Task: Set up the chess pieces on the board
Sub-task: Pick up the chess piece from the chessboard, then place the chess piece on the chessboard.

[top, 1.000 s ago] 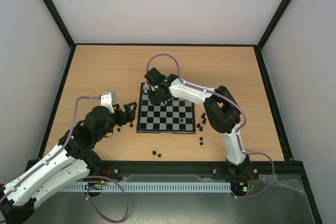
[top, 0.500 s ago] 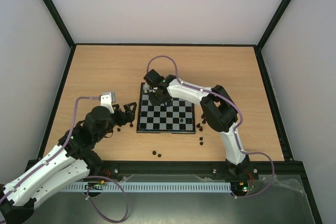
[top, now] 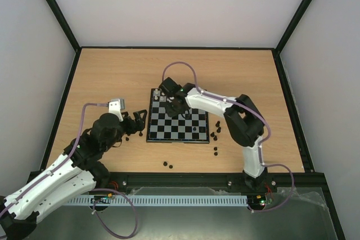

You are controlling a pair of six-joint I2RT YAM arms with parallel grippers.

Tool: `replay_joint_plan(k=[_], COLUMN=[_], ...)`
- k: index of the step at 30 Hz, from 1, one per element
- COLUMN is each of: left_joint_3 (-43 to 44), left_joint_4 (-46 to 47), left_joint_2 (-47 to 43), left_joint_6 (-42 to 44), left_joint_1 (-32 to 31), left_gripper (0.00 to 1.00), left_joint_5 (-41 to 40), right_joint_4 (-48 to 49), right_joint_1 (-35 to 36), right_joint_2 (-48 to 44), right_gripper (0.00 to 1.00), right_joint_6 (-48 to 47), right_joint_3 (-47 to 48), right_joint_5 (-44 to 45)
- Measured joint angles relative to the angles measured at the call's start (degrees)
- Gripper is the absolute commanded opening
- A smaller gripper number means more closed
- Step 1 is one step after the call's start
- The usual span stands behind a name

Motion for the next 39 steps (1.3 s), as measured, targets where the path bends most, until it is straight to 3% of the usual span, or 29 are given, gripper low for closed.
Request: replay_joint_plan(k=[11,20,39], left_joint_3=[0.0,0.0,-0.15], left_joint_4=[0.98,1.95,3.43], left_joint_2=[2.93,4.92,5.73], left_joint_6=[0.0,-0.02,-0.7], left_joint_1=[0.0,0.0,0.0], left_gripper=[0.99,0.99,1.0], left_joint_5=[0.24,0.68,1.2], right_joint_4=[1.07,2.73,4.11], right_joint_1=[0.11,0.2,0.28], right_joint_2=[-15.65,-16.85,-19.23], right_gripper=[0.05,0.05,0.05], right_joint_6=[1.33,1.95,2.67], right_joint_3=[-16.24,-23.21,-26.23], right_joint_5=[-0.94,-1.92,-2.25])
